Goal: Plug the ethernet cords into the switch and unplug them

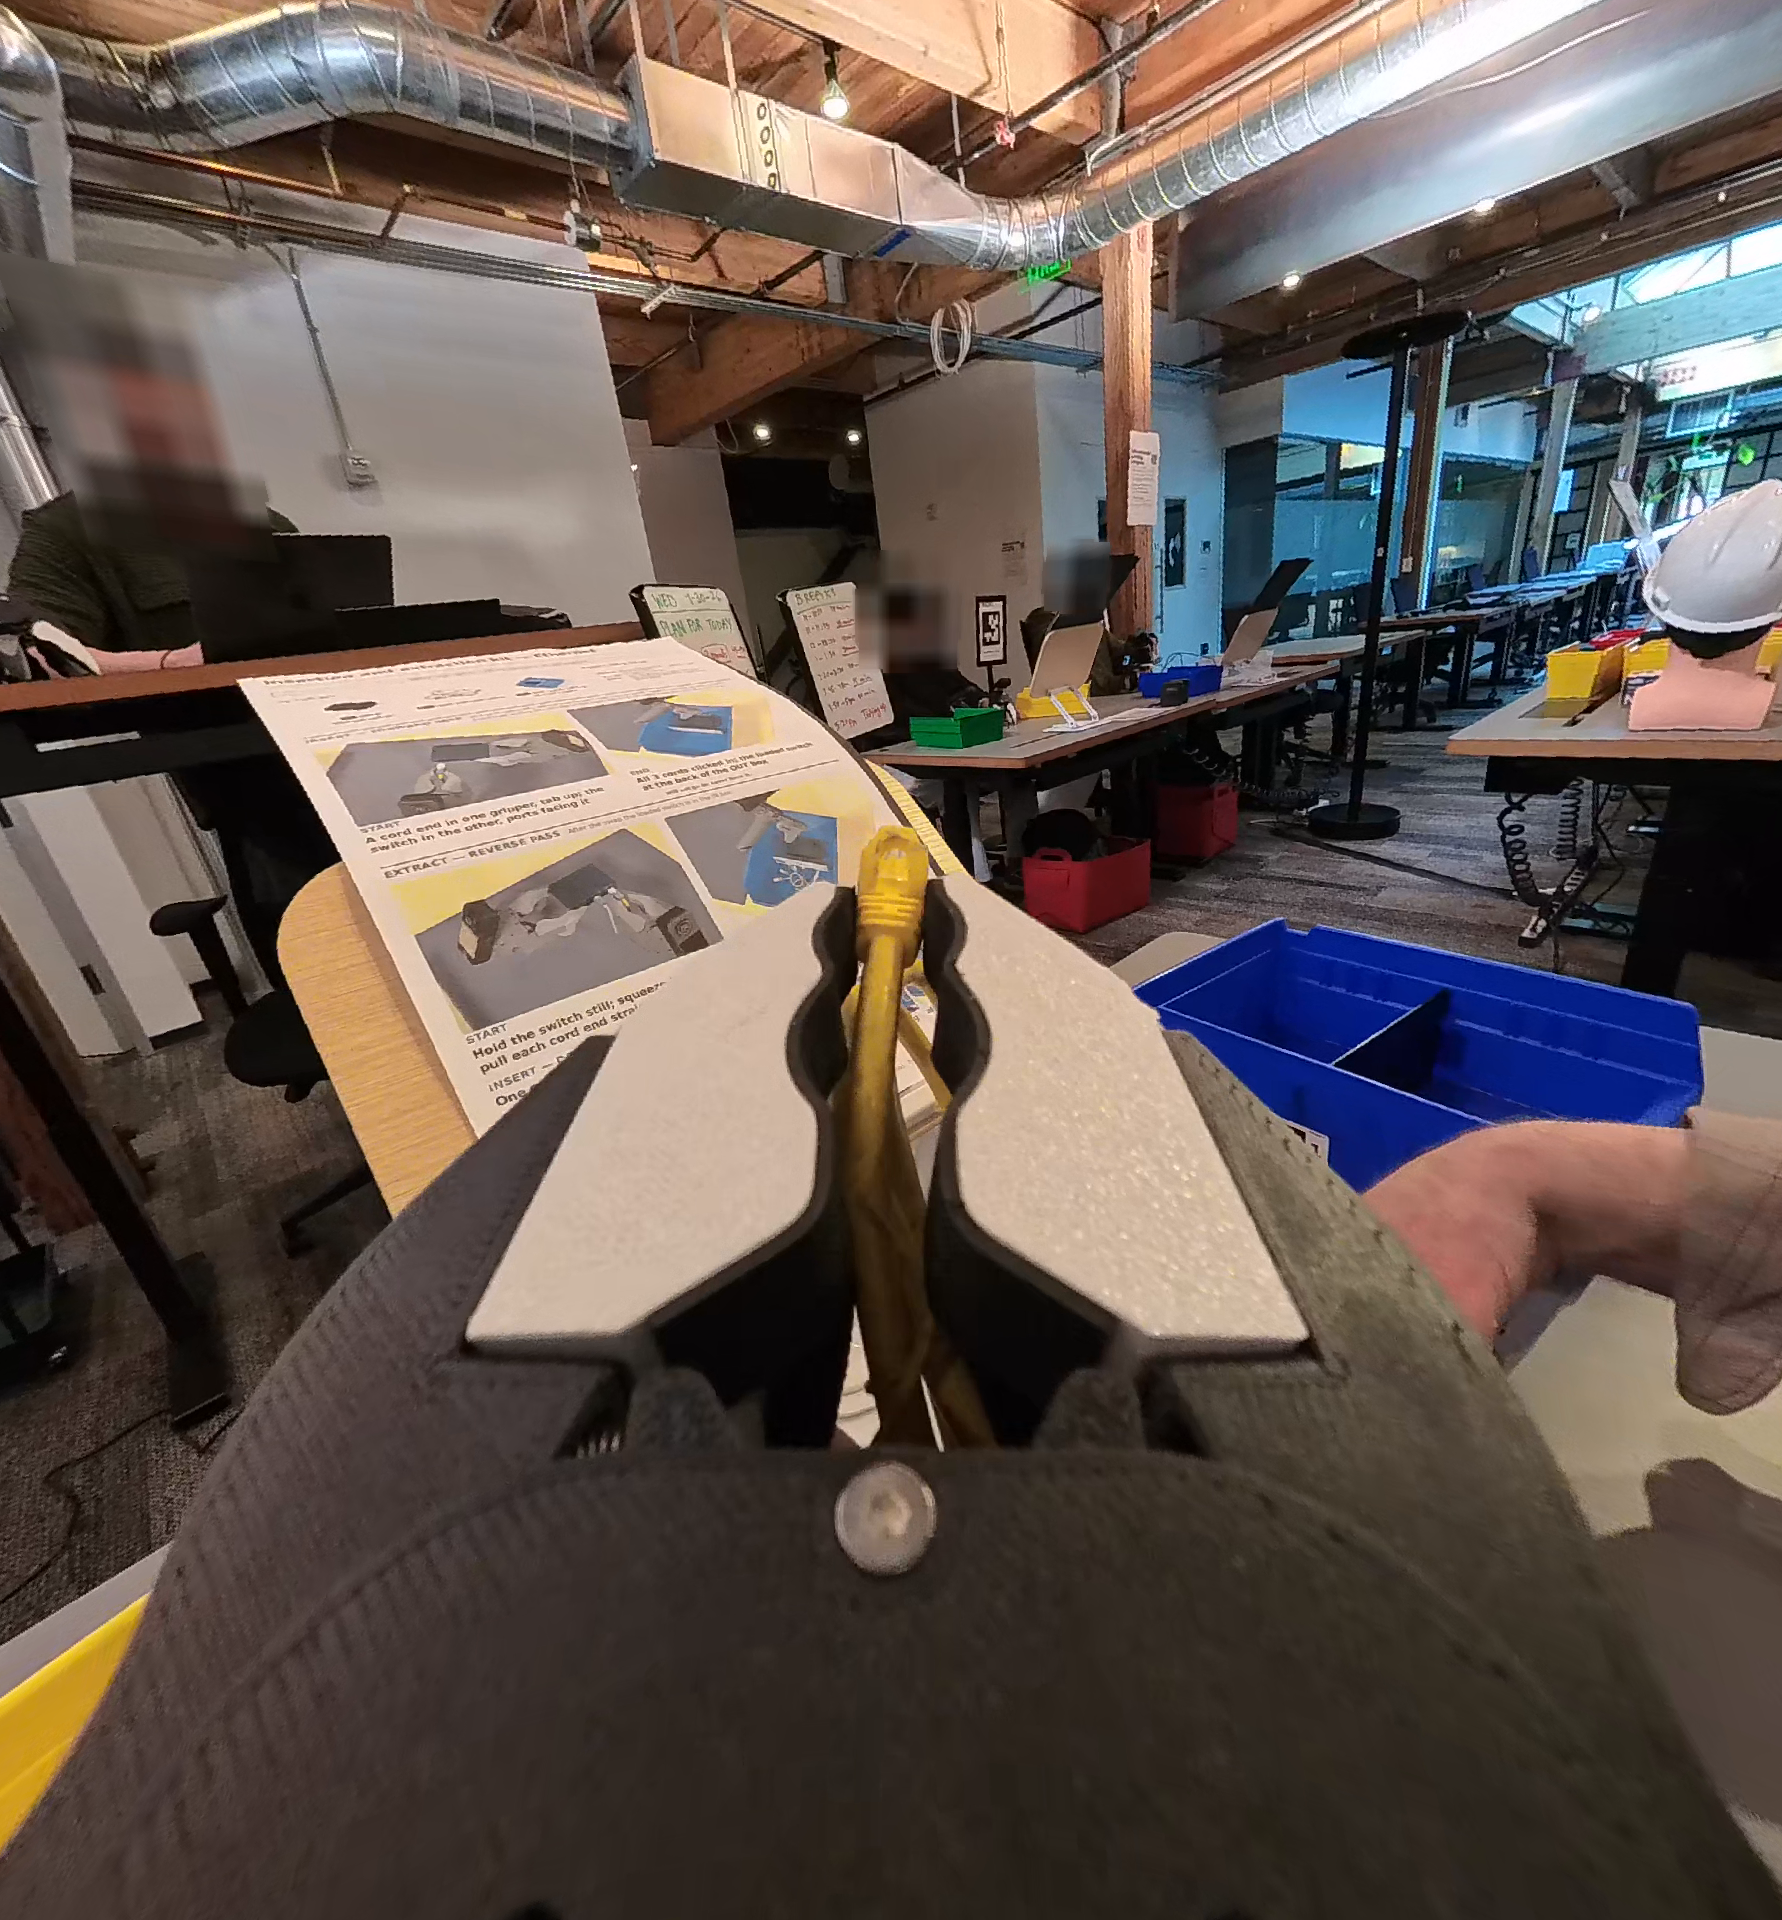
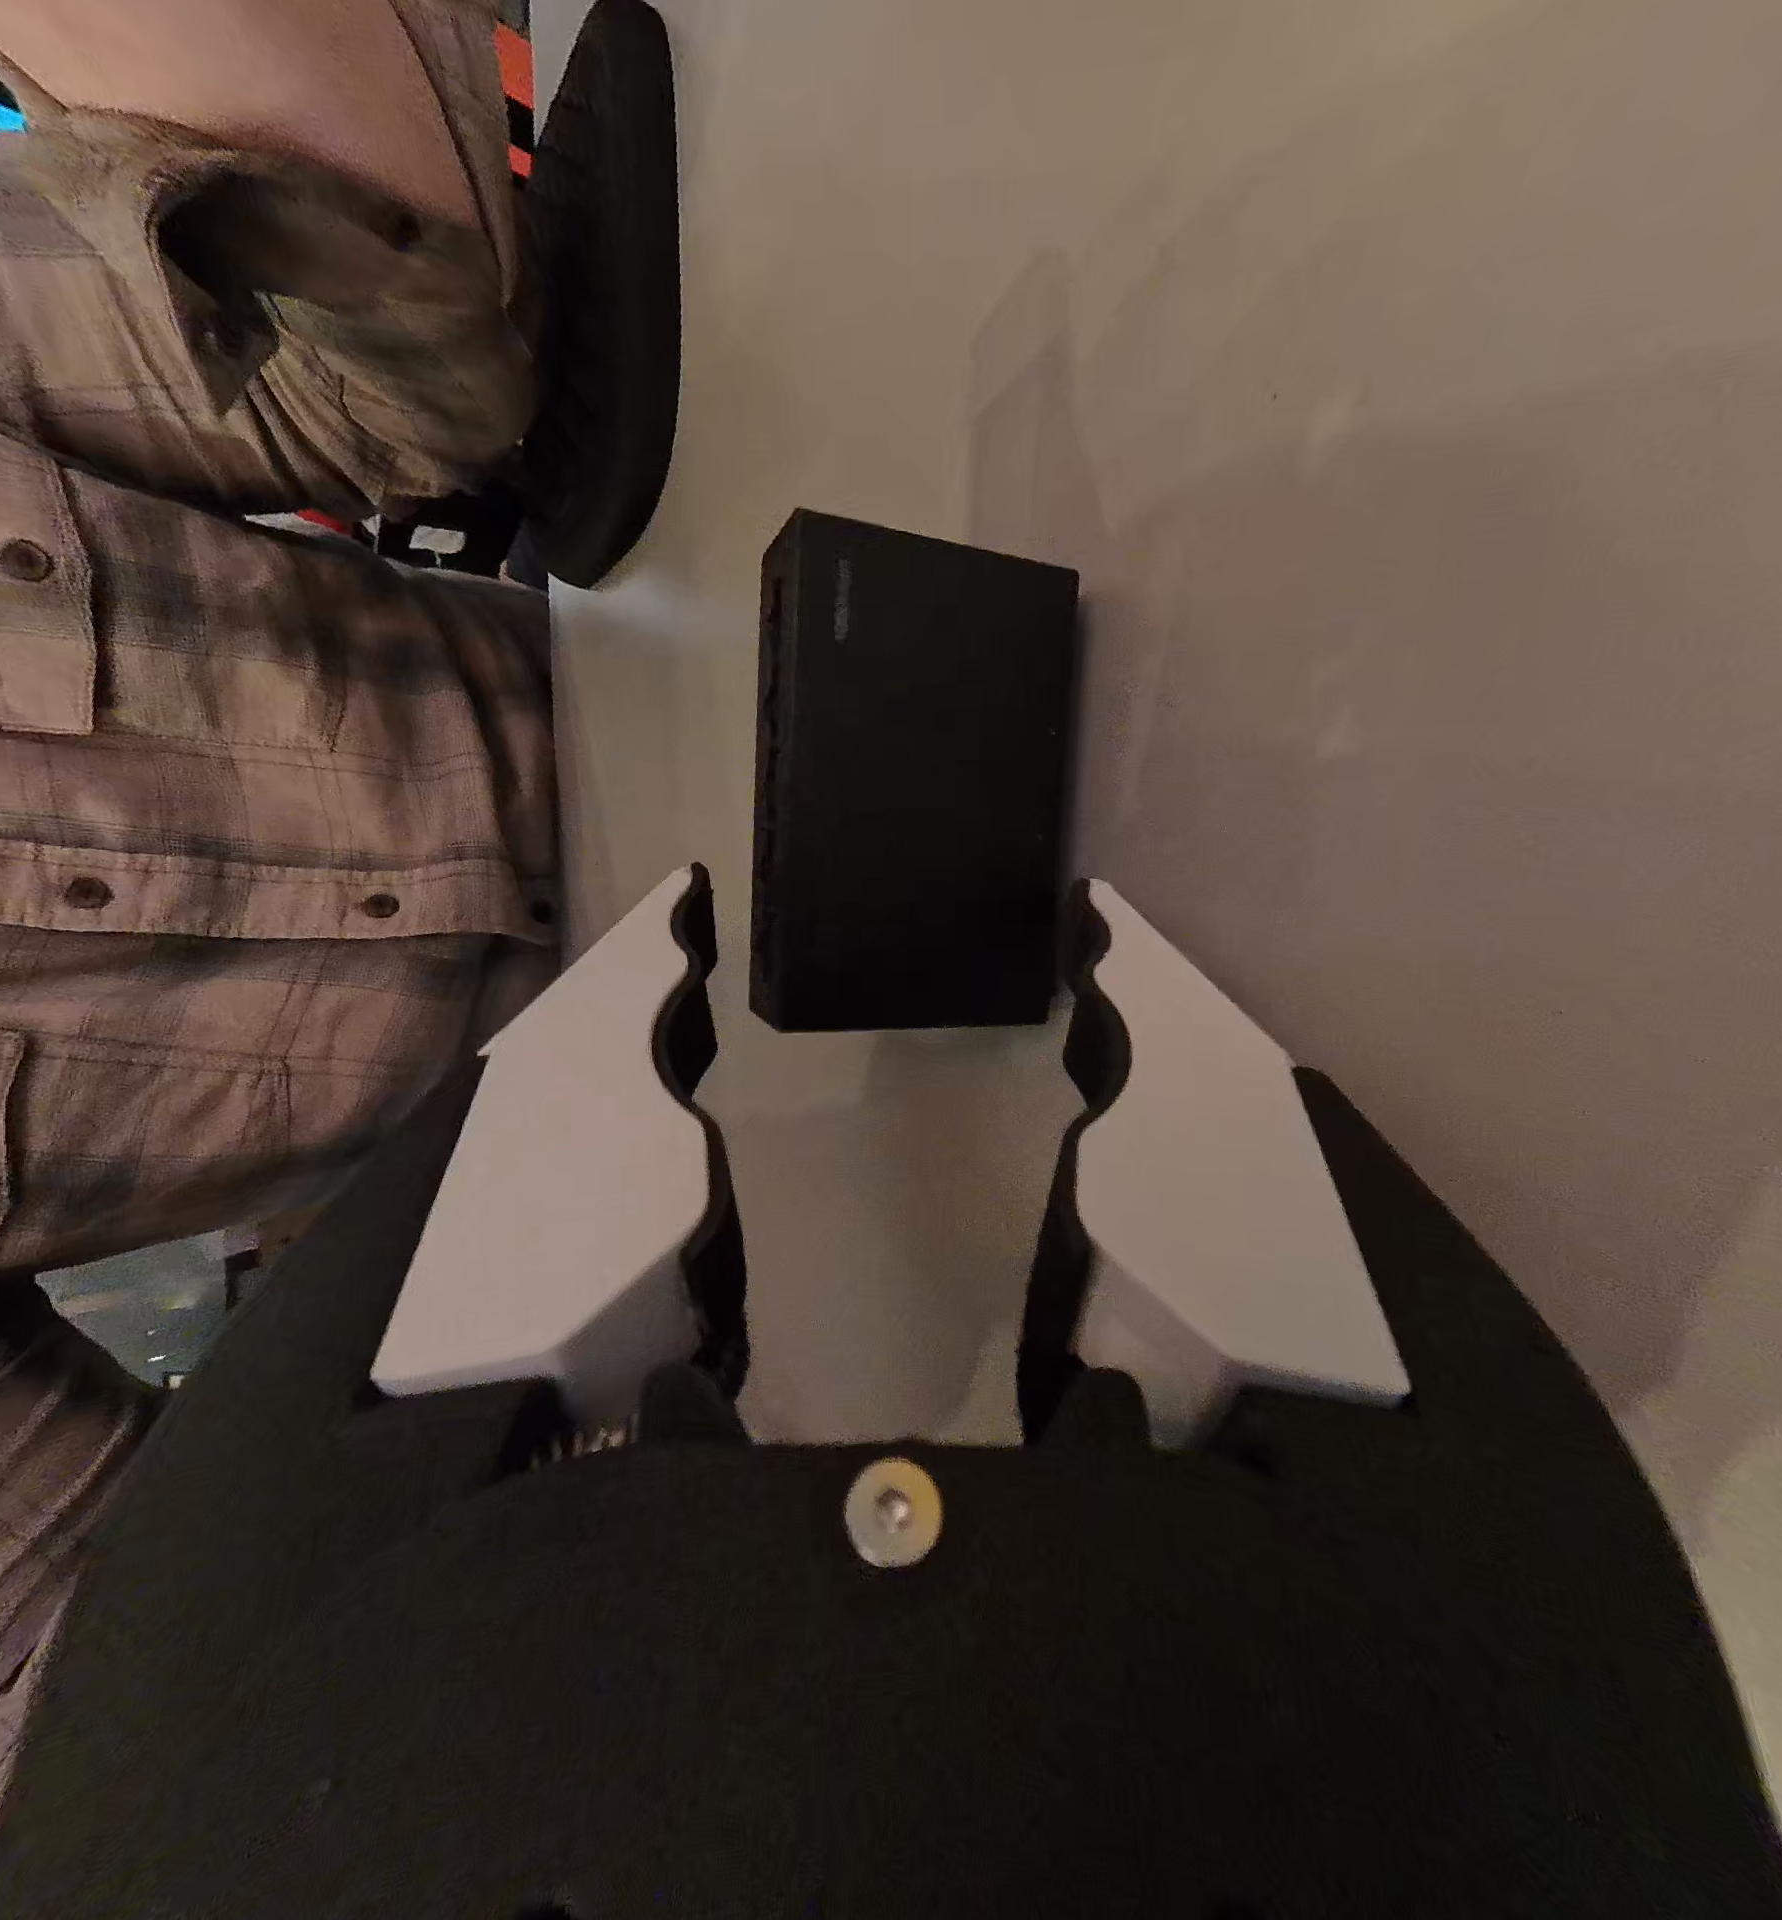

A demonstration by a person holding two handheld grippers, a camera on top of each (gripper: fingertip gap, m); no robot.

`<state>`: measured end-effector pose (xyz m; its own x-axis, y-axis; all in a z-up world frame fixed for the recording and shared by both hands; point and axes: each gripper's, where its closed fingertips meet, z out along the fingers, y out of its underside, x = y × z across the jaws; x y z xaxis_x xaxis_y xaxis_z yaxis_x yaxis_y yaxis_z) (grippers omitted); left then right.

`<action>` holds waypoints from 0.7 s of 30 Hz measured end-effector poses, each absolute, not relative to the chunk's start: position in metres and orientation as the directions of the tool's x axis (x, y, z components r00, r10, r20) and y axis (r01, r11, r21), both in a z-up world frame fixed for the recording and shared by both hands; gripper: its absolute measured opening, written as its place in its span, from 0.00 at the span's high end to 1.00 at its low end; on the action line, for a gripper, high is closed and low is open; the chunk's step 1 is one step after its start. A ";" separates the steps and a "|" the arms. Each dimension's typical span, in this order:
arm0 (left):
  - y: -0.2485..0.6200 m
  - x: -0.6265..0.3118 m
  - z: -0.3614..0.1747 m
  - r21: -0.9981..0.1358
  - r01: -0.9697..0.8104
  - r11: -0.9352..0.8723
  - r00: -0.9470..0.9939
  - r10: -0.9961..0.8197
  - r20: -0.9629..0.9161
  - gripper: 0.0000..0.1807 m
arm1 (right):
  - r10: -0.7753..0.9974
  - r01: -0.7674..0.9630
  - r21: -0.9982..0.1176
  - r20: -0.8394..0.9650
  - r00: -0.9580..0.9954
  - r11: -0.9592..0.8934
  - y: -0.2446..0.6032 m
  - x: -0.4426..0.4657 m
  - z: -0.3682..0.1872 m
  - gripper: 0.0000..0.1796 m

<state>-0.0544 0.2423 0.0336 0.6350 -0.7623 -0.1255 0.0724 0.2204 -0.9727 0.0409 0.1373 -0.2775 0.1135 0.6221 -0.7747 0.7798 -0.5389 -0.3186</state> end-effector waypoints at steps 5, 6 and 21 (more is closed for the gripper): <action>0.243 -0.055 0.033 -0.973 0.076 0.218 0.635 -0.763 -0.121 0.93 | 0.664 0.775 -0.344 -0.737 0.128 -0.531 0.143 0.042 -0.278 0.62; 0.243 -0.055 0.034 -0.973 0.077 0.219 0.636 -0.762 -0.121 0.93 | 0.679 0.775 -0.356 -0.723 0.127 -0.523 0.143 0.042 -0.278 0.60; 0.240 -0.050 0.033 -0.972 0.070 0.225 0.627 -0.767 -0.133 0.93 | 0.979 0.889 -0.413 -0.134 0.156 -0.199 0.138 0.051 -0.285 0.77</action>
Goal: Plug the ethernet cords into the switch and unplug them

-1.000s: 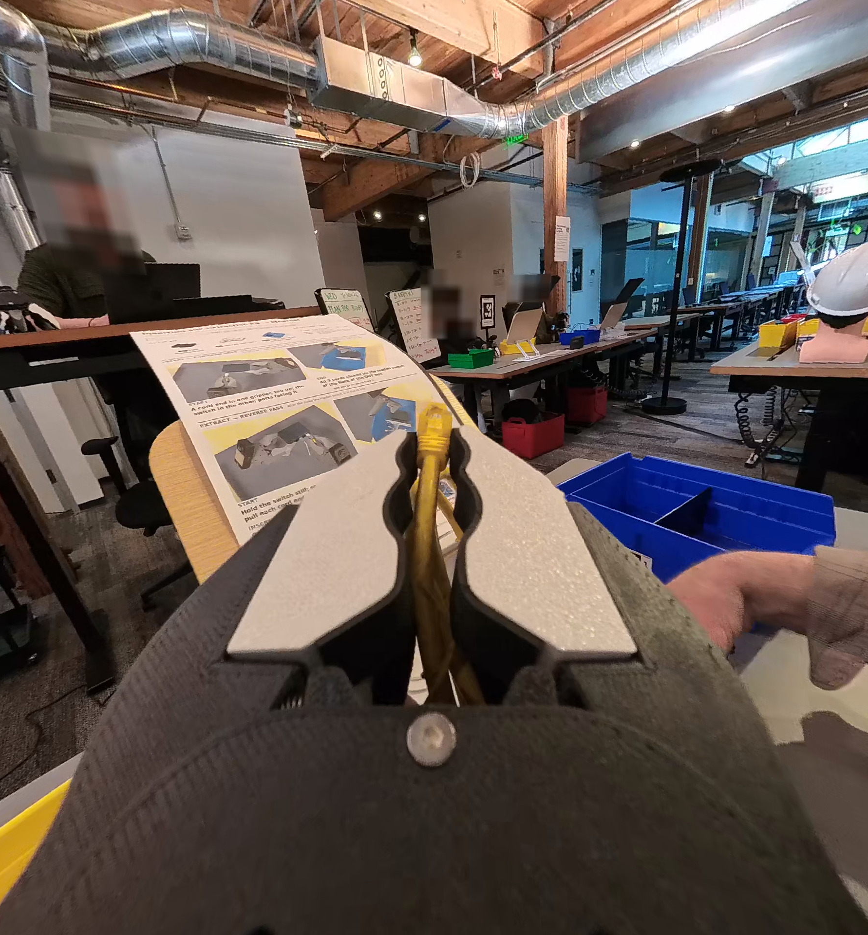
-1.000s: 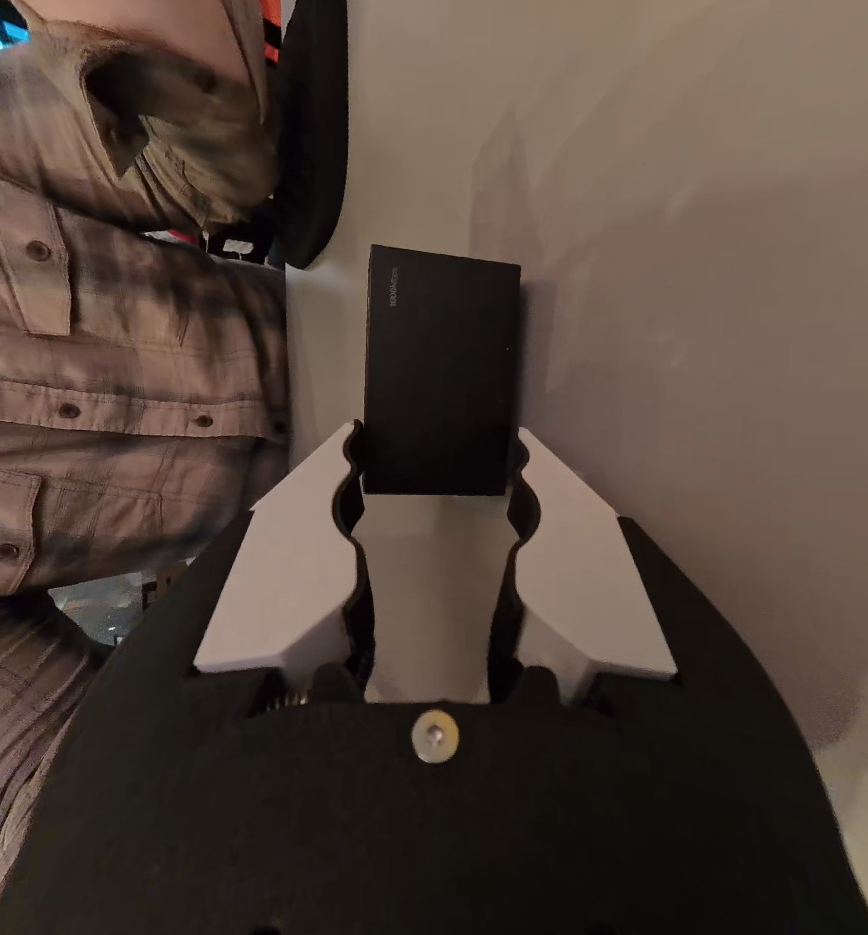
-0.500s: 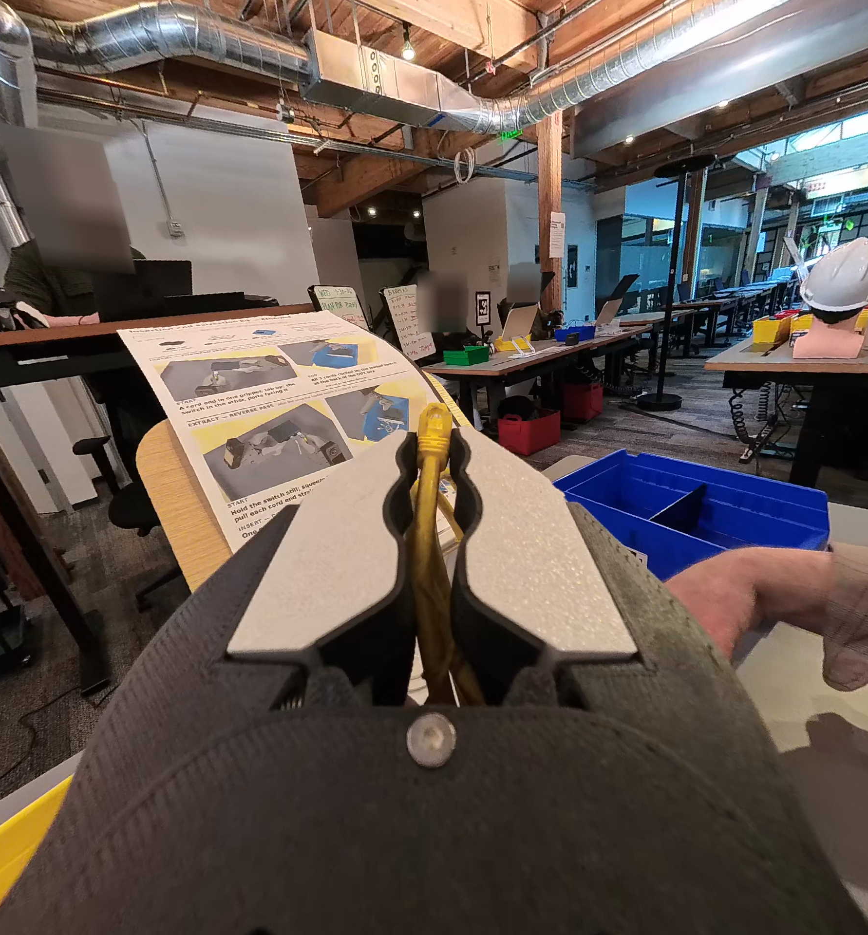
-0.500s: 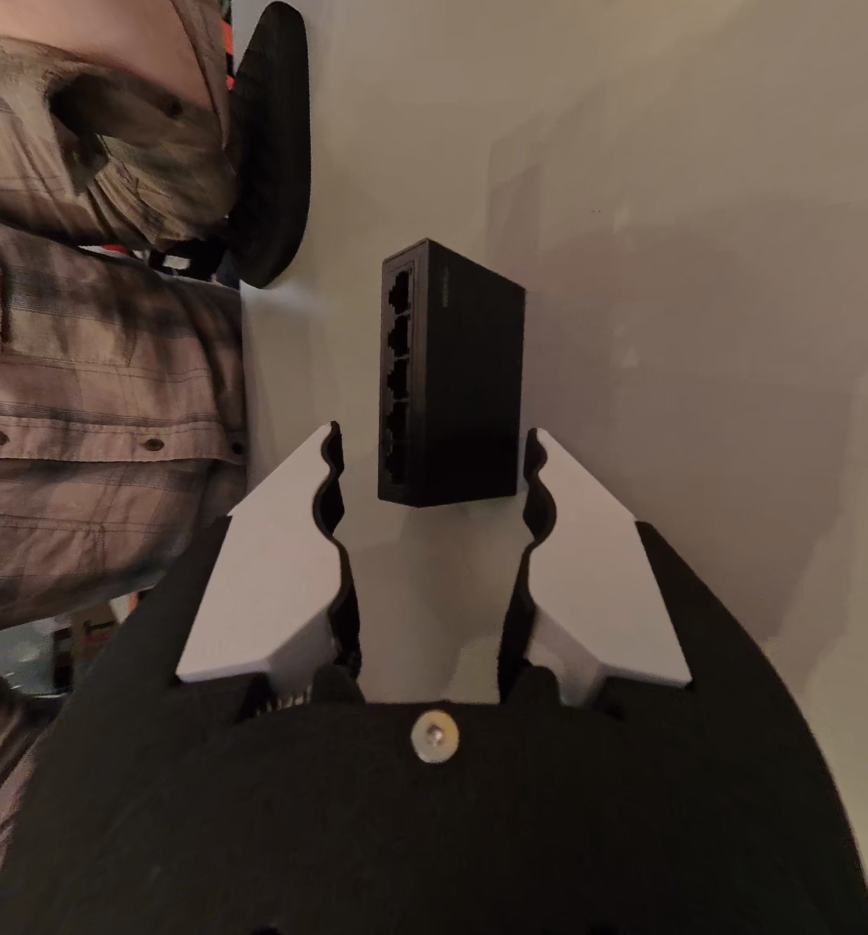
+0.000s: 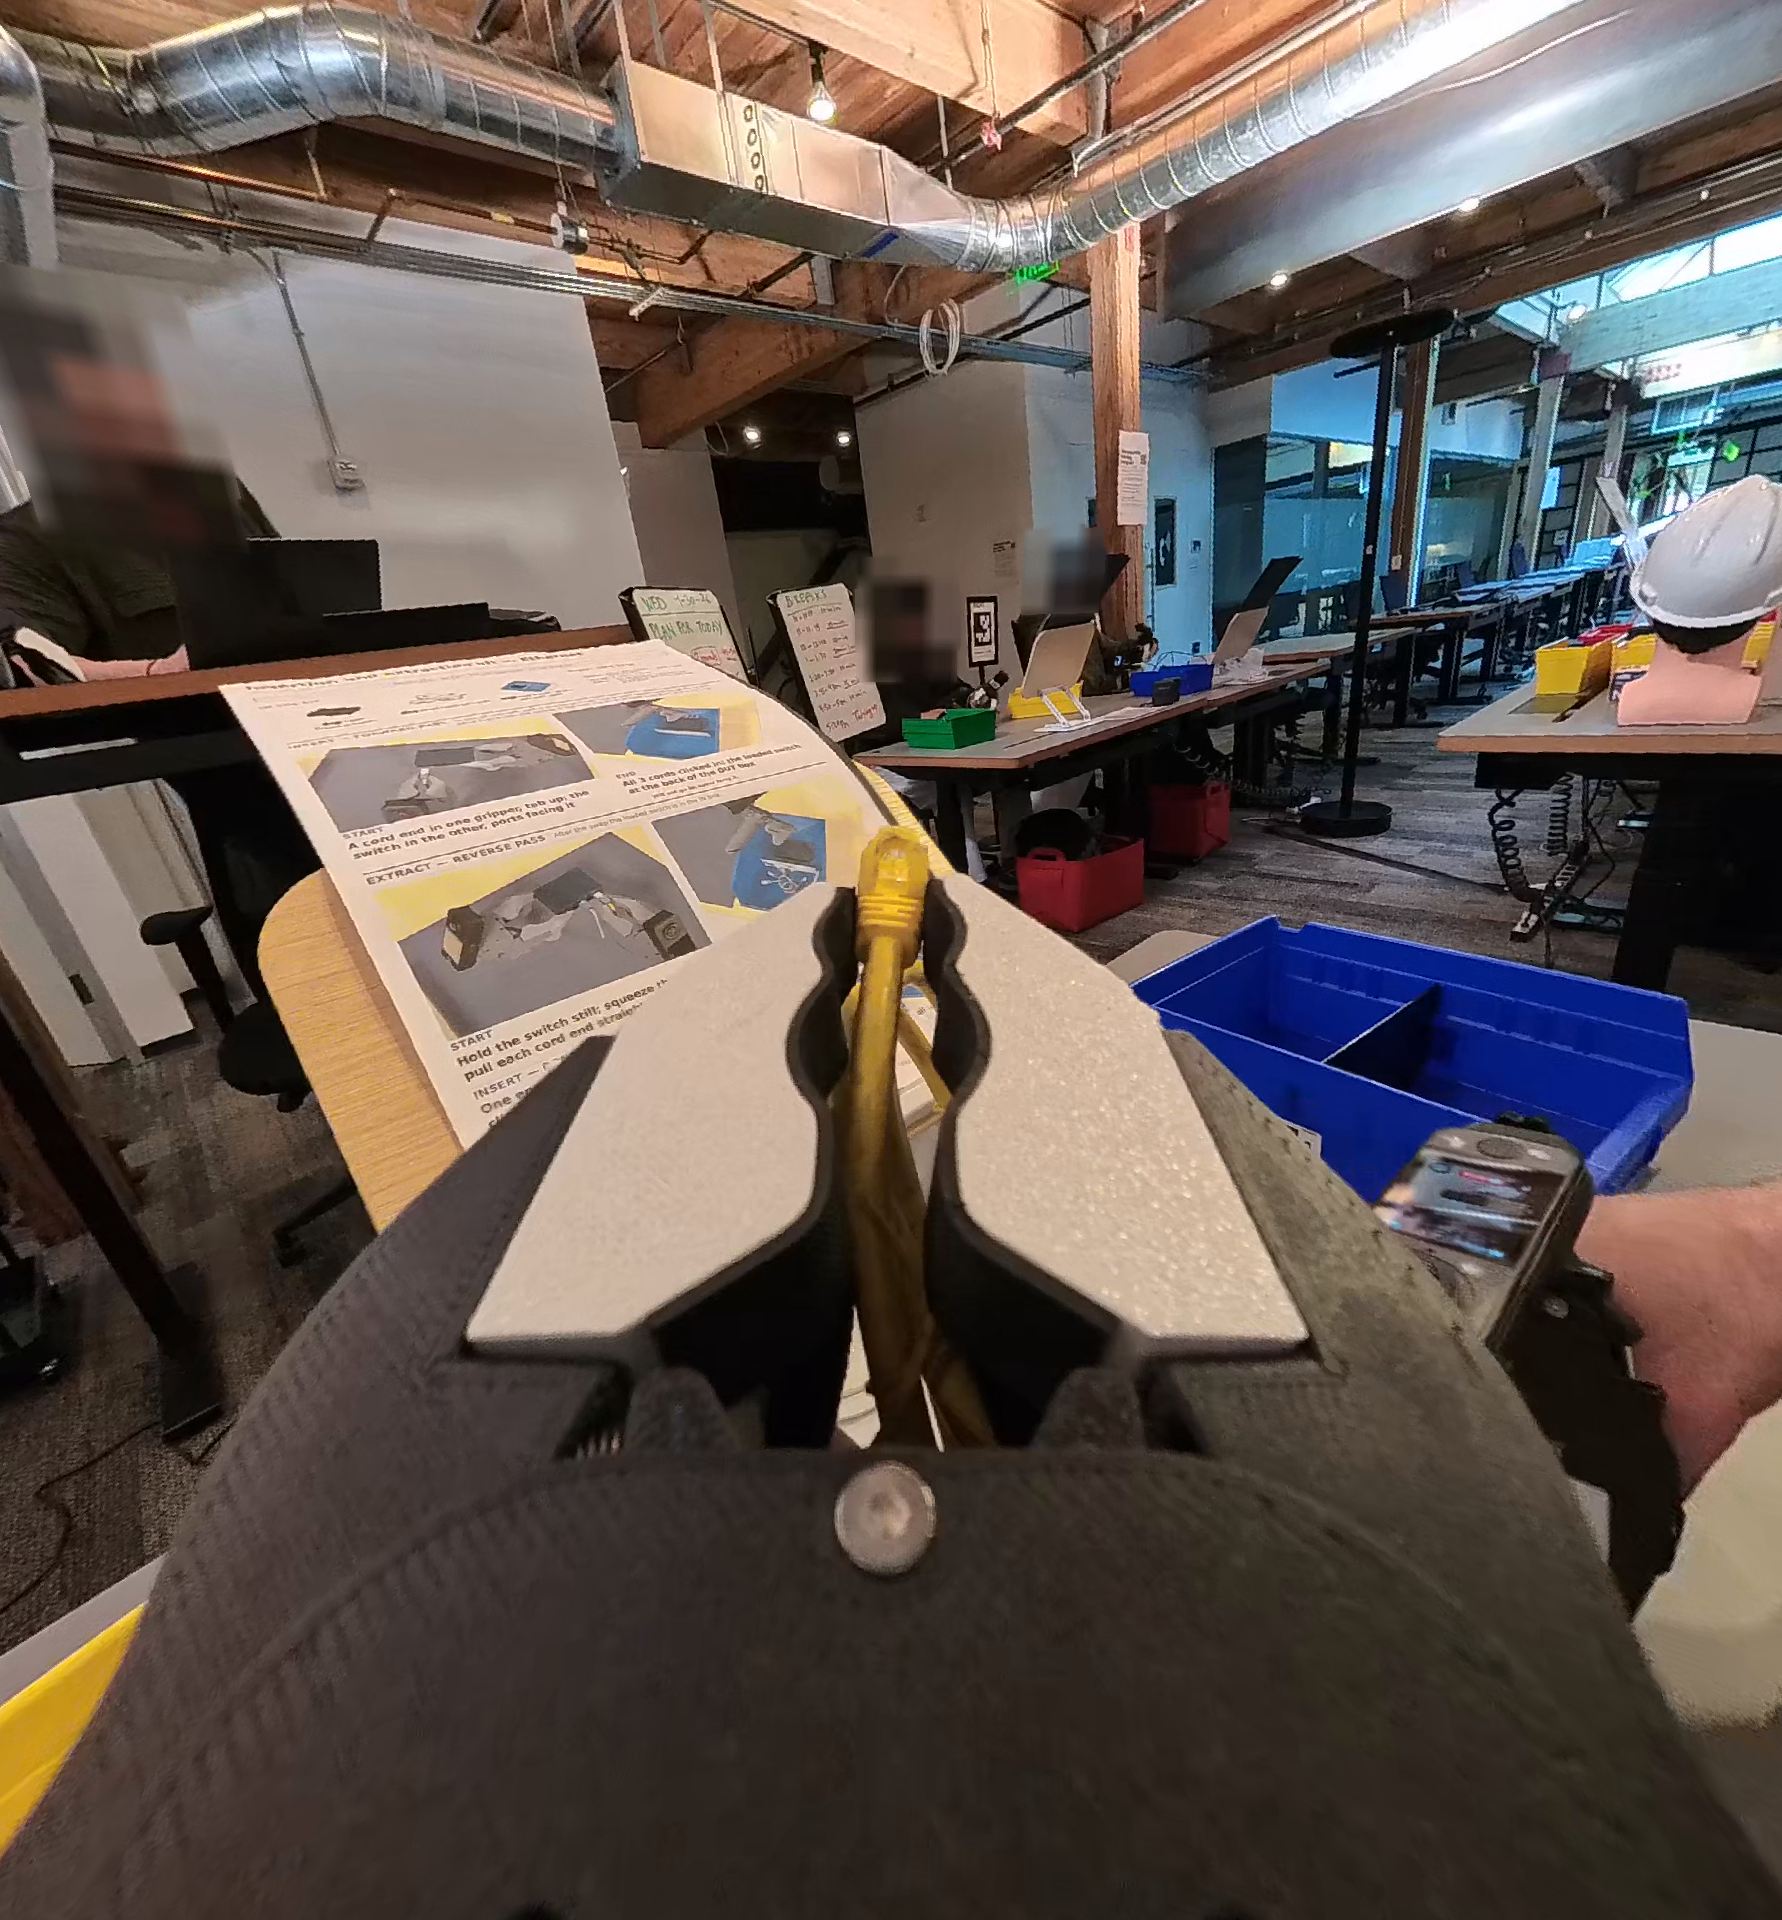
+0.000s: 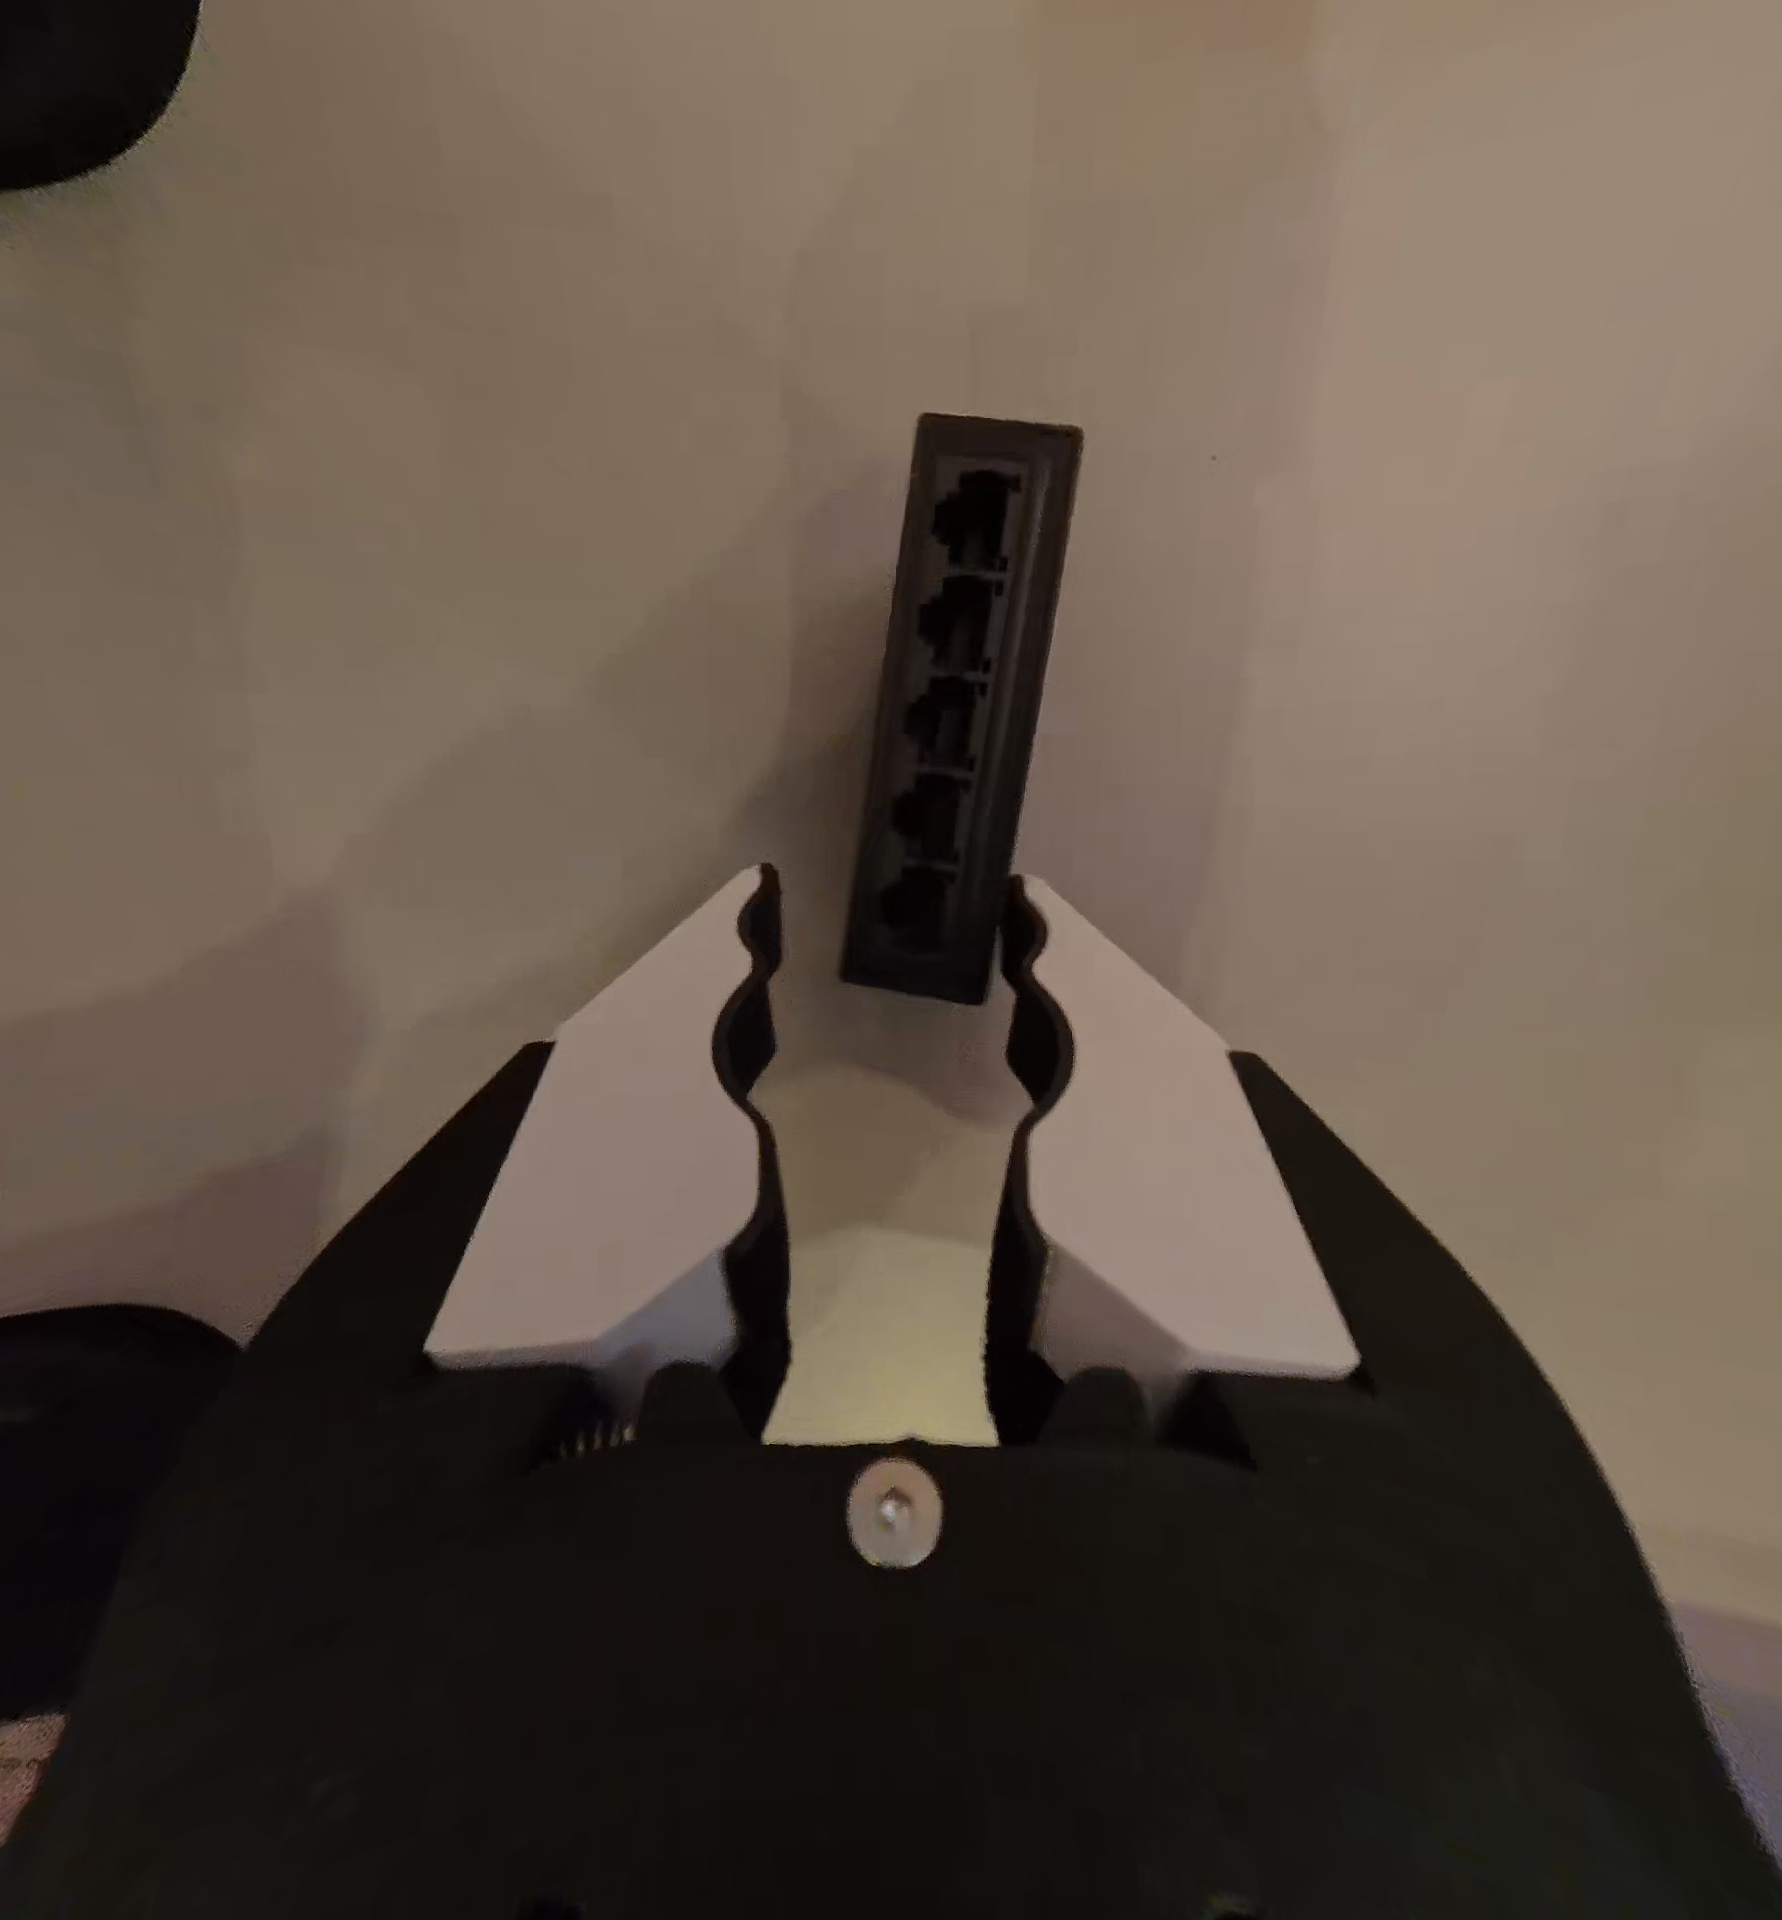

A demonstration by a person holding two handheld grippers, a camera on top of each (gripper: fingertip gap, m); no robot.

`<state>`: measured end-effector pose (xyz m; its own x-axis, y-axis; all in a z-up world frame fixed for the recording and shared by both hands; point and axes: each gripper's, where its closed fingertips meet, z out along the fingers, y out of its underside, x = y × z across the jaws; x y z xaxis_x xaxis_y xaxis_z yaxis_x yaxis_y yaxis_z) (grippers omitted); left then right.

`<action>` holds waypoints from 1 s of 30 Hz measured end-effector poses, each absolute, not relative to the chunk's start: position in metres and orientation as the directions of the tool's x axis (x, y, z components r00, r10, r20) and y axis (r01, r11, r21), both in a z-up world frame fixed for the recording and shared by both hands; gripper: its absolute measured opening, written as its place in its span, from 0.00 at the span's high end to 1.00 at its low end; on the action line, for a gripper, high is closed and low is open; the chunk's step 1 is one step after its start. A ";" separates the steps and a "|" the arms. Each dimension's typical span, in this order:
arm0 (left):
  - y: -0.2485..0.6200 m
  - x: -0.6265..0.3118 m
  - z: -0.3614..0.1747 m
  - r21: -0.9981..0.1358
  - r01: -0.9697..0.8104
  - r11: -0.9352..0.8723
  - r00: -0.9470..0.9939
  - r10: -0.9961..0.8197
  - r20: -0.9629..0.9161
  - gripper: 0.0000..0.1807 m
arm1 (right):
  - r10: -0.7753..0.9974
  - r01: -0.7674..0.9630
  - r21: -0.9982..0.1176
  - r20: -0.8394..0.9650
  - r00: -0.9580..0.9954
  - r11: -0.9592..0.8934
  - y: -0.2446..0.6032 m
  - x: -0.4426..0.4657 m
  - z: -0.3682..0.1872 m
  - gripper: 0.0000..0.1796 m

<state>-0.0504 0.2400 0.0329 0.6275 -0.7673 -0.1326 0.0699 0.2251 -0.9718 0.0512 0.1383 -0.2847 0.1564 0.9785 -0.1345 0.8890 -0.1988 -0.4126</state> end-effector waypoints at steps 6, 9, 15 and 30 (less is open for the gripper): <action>0.236 -0.049 0.035 -0.970 0.065 0.235 0.627 -0.766 -0.144 0.93 | 0.997 0.941 -0.339 -0.081 -0.013 -0.015 0.139 0.058 -0.281 0.85; 0.236 -0.052 0.036 -0.969 0.068 0.239 0.628 -0.765 -0.144 0.93 | 0.981 0.940 -0.284 -0.001 -0.195 0.186 0.144 0.061 -0.282 0.86; 0.240 -0.054 0.034 -0.971 0.072 0.229 0.628 -0.766 -0.134 0.93 | 0.980 0.951 -0.238 0.025 -0.198 0.198 0.159 0.058 -0.274 0.66; 0.239 -0.049 0.033 -0.973 0.127 0.193 0.595 -0.800 -0.081 0.93 | 0.469 0.231 -0.743 -0.125 0.874 -0.628 0.151 0.033 -0.258 0.14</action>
